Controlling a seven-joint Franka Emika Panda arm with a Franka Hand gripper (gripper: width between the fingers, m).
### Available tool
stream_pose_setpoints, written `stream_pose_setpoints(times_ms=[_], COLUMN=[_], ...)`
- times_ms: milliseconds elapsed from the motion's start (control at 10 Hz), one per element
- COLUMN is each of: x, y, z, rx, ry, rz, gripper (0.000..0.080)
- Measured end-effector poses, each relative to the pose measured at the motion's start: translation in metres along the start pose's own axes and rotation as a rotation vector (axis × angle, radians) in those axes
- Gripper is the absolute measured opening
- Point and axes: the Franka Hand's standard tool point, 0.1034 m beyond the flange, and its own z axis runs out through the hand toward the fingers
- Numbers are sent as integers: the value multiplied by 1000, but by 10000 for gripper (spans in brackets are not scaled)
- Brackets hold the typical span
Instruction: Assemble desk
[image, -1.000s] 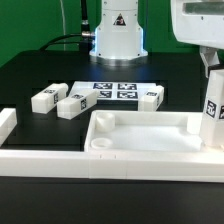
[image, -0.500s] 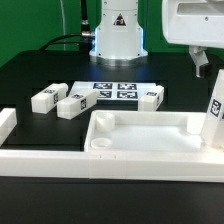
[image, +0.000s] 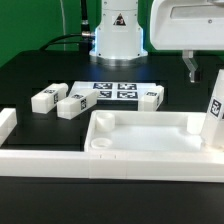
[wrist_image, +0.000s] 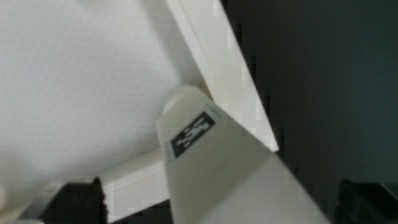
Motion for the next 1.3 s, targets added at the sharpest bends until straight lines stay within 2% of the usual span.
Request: stream_pose_setpoints(times_ms=[600,700,800,900,1000,1100,1200,1300], x=[-1,-1,-1,-1,1,2,3,4], y=[-1,-1,-1,-1,2,3,9,13], z=[3,3,3,3,3,2,3,3], rx=[-20,-20,-20,-21,-24,-23,-10,17], ry=[0,0,0,1,3,4,4,11], rz=[-523,-524,-523,-523,-520,-516,-481,-411], gripper=[649,558,392,392,301,301,297,293])
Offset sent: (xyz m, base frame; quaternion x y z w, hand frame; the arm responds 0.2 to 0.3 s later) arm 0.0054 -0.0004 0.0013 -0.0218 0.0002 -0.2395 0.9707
